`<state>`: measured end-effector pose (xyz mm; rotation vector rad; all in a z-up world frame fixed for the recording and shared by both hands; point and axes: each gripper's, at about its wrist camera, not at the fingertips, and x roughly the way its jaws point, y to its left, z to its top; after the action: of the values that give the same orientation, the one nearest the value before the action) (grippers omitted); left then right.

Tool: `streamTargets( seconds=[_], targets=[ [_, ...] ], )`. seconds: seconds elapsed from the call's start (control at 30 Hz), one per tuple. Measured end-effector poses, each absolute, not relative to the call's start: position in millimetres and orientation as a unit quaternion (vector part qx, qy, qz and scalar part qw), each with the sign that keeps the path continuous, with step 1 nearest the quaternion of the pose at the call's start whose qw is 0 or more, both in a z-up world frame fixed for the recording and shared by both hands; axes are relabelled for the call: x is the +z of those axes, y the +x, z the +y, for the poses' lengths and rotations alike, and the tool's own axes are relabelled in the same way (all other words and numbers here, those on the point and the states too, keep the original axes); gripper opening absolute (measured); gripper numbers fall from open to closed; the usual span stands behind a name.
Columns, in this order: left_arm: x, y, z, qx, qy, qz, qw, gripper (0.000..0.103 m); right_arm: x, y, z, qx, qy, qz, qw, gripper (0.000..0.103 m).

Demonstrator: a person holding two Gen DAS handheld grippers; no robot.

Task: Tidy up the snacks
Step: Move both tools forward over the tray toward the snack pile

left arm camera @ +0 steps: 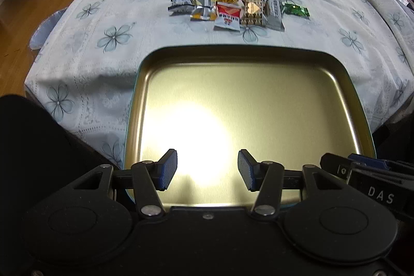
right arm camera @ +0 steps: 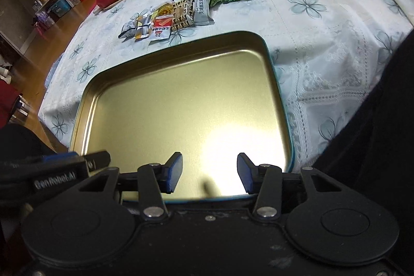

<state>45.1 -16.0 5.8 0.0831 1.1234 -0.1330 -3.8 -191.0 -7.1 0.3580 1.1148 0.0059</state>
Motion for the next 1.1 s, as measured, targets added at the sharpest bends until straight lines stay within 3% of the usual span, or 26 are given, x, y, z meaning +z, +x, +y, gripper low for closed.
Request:
streamTargets(
  seconds=[0.47,0.83,1.1],
  targets=[
    [19,166,2,-0.016,0.018,0.485,0.874,0.057,13,113,-220,-0.011,0.162,0.435,0.886,0.043],
    [0,258,9,0.006,0.007,0.48,0.877,0.057,-9,215,-233,-0.012,0.14,0.452,0.881,0.043],
    [-26,287,15,-0.001,-0.013,0.487,0.873,0.057,-31,238,-228,0.026,0.173,0.458,0.872,0.043]
  ],
)
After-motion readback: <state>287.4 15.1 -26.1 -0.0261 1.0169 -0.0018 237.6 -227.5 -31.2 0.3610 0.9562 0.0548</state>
